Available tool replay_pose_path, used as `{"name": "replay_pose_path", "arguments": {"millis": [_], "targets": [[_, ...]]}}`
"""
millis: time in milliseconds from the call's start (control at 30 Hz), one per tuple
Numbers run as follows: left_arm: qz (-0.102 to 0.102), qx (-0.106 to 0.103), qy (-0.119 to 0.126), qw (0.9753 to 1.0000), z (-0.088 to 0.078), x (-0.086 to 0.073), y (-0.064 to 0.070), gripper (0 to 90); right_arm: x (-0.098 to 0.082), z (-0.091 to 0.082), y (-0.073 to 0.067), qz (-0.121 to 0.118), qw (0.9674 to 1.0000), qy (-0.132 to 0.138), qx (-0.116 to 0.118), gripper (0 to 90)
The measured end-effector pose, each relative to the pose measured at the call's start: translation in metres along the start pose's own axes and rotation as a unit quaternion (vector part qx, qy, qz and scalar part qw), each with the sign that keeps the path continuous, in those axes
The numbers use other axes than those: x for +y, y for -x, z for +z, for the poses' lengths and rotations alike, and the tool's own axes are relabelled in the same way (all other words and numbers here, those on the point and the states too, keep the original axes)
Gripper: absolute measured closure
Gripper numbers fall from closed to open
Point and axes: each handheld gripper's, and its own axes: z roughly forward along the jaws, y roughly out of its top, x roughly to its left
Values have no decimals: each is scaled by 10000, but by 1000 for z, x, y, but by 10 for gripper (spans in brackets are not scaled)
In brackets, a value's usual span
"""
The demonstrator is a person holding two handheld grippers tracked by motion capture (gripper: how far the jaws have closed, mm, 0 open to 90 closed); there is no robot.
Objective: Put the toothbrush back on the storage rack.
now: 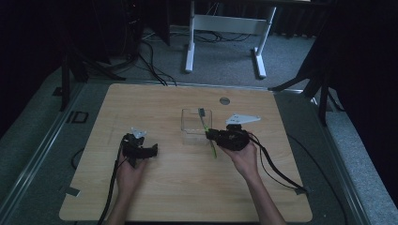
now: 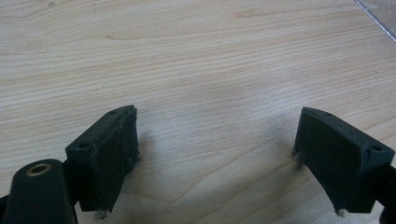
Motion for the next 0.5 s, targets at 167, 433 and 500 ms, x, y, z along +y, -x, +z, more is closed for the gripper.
{"name": "replay_pose_path", "arguments": {"millis": [167, 433, 500], "targets": [[-6, 0, -1, 10000, 0, 0, 0, 140, 1, 1, 2, 3, 10000, 87, -4, 788], [-7, 0, -1, 10000, 0, 0, 0, 140, 2, 3, 4, 75, 9997, 226, 49, 788], [-11, -1, 3, 10000, 0, 0, 0, 140, 2, 4, 5, 113, 9995, 300, 41, 788]]}}
